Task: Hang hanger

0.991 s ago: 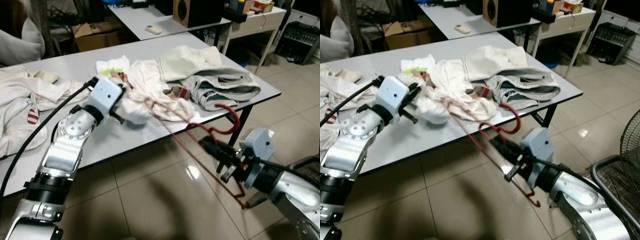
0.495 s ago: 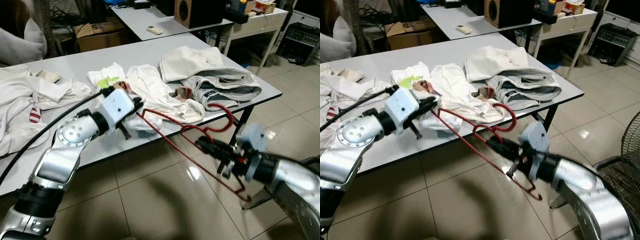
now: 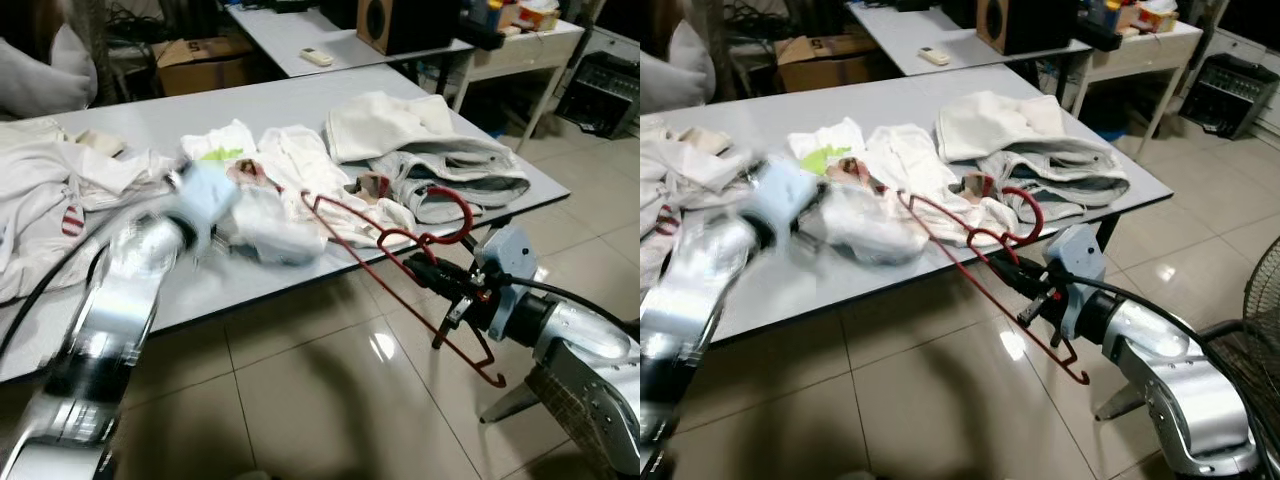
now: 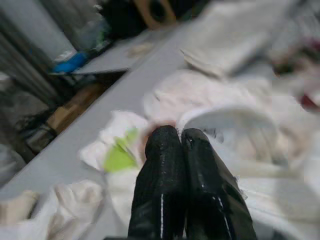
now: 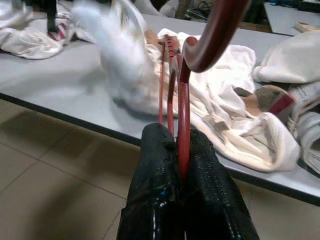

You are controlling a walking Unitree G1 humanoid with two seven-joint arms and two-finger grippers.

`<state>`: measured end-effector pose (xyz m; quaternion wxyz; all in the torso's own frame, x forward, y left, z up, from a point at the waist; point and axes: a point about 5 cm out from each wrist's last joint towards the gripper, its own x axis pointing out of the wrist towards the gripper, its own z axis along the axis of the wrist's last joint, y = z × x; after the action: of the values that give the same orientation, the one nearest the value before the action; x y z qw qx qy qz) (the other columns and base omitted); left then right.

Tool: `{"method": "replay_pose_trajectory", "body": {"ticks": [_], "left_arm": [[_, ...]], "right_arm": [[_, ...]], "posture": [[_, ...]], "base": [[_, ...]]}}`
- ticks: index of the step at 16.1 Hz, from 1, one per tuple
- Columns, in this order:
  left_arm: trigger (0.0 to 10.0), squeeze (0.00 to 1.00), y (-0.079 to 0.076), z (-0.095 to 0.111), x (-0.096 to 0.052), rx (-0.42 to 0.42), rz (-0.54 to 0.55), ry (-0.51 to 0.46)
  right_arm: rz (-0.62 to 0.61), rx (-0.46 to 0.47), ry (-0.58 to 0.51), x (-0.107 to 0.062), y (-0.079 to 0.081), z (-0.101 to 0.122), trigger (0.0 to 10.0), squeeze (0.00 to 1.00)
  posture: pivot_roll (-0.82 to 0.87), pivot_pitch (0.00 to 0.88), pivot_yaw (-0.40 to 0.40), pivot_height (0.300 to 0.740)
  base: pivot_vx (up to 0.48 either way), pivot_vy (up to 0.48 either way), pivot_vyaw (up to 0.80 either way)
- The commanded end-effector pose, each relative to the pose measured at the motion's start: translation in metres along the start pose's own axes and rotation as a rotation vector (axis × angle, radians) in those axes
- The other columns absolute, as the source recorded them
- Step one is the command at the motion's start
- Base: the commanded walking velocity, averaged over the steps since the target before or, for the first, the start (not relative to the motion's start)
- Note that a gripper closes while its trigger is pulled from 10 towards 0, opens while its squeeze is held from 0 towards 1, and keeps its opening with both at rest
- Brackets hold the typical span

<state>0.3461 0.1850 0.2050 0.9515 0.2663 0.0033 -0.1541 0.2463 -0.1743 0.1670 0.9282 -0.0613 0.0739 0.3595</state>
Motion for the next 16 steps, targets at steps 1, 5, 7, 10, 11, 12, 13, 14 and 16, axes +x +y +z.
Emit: {"method": "replay_pose_trajectory", "body": {"ticks": [1,5,7,10,11,12,13,14,16], "left_arm": [[0.0,0.0,0.015,0.012,0.013,-0.08,0.064,-0.05],[0.0,0.0,0.062,0.105,0.04,-0.156,0.161,-0.39],[0.0,0.0,0.082,0.15,0.033,-0.157,0.177,-0.557],[0.0,0.0,0.065,0.117,0.036,-0.106,0.095,-0.469],[0.0,0.0,0.059,0.105,0.035,-0.094,0.052,-0.451],[0.0,0.0,0.055,0.093,0.032,-0.074,0.006,-0.426],[0.0,0.0,0.053,0.084,0.029,-0.047,-0.033,-0.393],[0.0,0.0,0.046,0.064,0.021,0.033,-0.122,-0.315],[0.0,0.0,0.032,0.029,0.005,0.13,-0.285,-0.164]], "right_arm": [[-0.081,-0.023,-0.006,-0.005,-0.007,0.001,10.0,0.0],[-0.255,-0.044,-0.006,-0.007,-0.024,0.0,10.0,0.0],[-0.304,-0.041,-0.032,-0.011,-0.025,0.002,10.0,0.0],[-0.294,-0.022,-0.038,-0.013,-0.015,-0.003,10.0,0.0],[-0.282,-0.018,-0.045,-0.012,-0.012,-0.003,10.0,0.0],[-0.273,-0.013,-0.06,-0.011,-0.011,-0.002,10.0,0.0],[-0.274,-0.009,-0.073,-0.012,-0.011,0.0,10.0,0.0],[-0.282,0.003,-0.108,-0.013,-0.012,0.004,10.0,0.0],[-0.255,0.034,-0.172,-0.019,-0.012,0.013,10.0,0.0]], "posture": [[-0.13,0.043,0.019,0.74],[-0.15,0.047,0.05,0.74],[-0.15,0.048,0.069,0.74],[-0.15,0.056,0.077,0.74],[-0.14,0.059,0.074,0.74],[-0.14,0.058,0.072,0.74],[-0.14,0.058,0.072,0.74],[-0.14,0.056,0.068,0.74],[-0.13,0.051,0.062,0.74]], "base": [[0.0,0.0,0.0],[0.0,0.0,0.0],[0.0,0.0,0.0],[0.0,0.0,0.0],[0.0,0.0,0.0],[0.0,0.0,0.0],[0.0,0.0,0.0],[0.0,0.0,0.0],[0.0,0.0,0.0]]}}
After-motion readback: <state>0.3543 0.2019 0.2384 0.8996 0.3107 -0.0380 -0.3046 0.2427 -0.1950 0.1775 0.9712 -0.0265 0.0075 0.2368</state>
